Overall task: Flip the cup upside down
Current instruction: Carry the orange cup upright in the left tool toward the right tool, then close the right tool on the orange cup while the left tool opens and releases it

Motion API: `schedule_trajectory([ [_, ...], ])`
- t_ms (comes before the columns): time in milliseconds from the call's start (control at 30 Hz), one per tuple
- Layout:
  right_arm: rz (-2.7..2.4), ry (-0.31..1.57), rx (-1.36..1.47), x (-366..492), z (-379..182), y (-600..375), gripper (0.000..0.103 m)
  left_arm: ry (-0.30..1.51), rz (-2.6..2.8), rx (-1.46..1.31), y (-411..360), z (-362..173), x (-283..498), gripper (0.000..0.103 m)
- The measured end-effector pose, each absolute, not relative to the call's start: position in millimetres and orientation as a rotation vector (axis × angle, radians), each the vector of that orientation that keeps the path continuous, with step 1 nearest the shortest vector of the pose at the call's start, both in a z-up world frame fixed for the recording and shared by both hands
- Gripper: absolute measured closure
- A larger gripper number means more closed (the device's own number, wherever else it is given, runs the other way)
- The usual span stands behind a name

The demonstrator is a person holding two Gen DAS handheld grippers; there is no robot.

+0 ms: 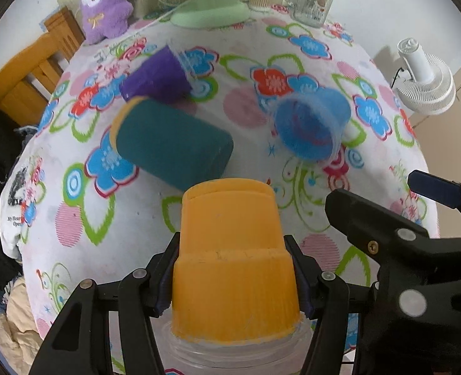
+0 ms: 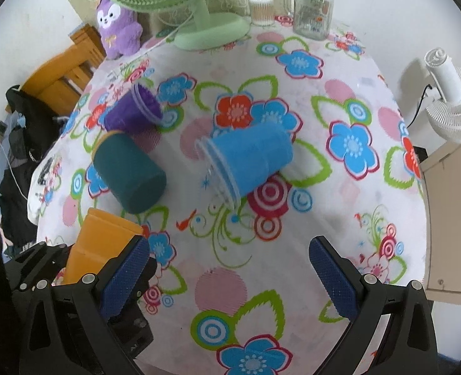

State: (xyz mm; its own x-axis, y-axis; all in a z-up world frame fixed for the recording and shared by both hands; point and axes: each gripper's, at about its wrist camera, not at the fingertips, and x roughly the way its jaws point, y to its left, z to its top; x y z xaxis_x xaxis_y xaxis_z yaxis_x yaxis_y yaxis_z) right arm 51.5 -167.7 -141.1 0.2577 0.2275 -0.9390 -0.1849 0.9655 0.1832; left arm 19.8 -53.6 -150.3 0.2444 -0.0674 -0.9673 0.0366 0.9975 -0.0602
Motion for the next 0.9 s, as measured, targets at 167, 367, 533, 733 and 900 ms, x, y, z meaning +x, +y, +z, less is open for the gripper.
schedule_trajectory([
  [167, 0.279, 1.319, 0.029, 46, -160, -164, 0.0, 1.343, -0.067, -0.077, -50, -172, 16, 0.039],
  [367, 0.276, 1.351, 0.026, 42, -178, -162, 0.0, 1.326, -0.079, -0.105, -48, -190, 18, 0.039],
  [533, 0.289, 1.358, 0.018, 45, -186, -161, 0.0, 1.325, -0.086, -0.128, -46, -198, 19, 0.037],
  [733, 0.298, 1.36, 0.025, 50, -188, -162, 0.0, 1.328, -0.098, -0.117, -49, -199, 20, 0.03],
  [900, 0.321, 1.359, 0.047, 52, -178, -164, 0.0, 1.318, -0.074, -0.117, -48, -182, 19, 0.02],
])
